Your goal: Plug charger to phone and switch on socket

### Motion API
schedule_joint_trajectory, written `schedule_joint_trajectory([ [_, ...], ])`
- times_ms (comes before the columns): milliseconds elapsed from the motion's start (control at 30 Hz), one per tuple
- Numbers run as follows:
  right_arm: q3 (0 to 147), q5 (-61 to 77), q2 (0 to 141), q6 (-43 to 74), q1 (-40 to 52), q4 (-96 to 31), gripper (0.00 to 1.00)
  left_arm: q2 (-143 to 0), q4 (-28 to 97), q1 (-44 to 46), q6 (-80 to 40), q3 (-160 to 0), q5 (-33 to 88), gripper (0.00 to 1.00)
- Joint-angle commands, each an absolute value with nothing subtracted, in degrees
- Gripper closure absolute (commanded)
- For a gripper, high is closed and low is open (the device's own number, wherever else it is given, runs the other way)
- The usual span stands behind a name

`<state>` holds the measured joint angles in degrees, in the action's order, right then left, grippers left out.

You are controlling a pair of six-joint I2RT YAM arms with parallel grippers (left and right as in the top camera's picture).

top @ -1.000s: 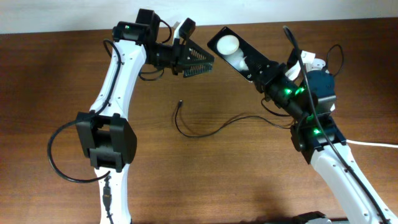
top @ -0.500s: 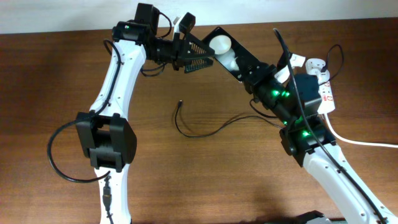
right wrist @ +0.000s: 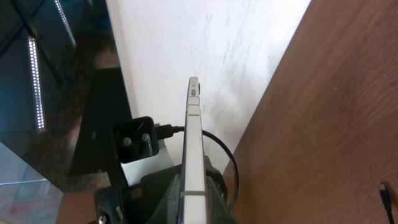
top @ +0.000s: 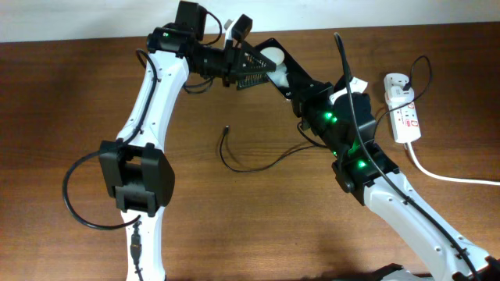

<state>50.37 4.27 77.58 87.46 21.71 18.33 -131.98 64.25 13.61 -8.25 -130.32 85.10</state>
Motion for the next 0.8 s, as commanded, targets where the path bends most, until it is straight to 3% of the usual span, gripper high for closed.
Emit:
schedule_joint_trajectory([
  [0, 51.46, 3.99, 77.56, 87.64, 22.17, 20.03, 0.96, -130.21, 59.57, 14.17, -19.77, -130.54, 79.61, 0.32],
  [167, 51.46, 3.97, 78.65, 92.82, 22.17, 20.45, 0.96, -130.21, 48.1, 16.95, -28.73, -130.54, 76.62, 0.35],
  [267, 51.46, 2.76, 79.75, 94.67, 22.11, 20.43, 0.96, -130.21, 47.44, 18.11, -30.46, -130.54, 73.32, 0.47],
  [467, 51.46, 1.83, 80.12, 95.04, 22.11, 20.43, 0.96, -130.21, 42.74, 18.11, -38.09, -130.54, 65.32, 0.59],
  [767, 51.46, -0.16, 80.12, 95.07, 22.11, 20.45, 0.96, -130.21, 26.98, 18.39, -56.66, -130.54, 59.92, 0.66],
])
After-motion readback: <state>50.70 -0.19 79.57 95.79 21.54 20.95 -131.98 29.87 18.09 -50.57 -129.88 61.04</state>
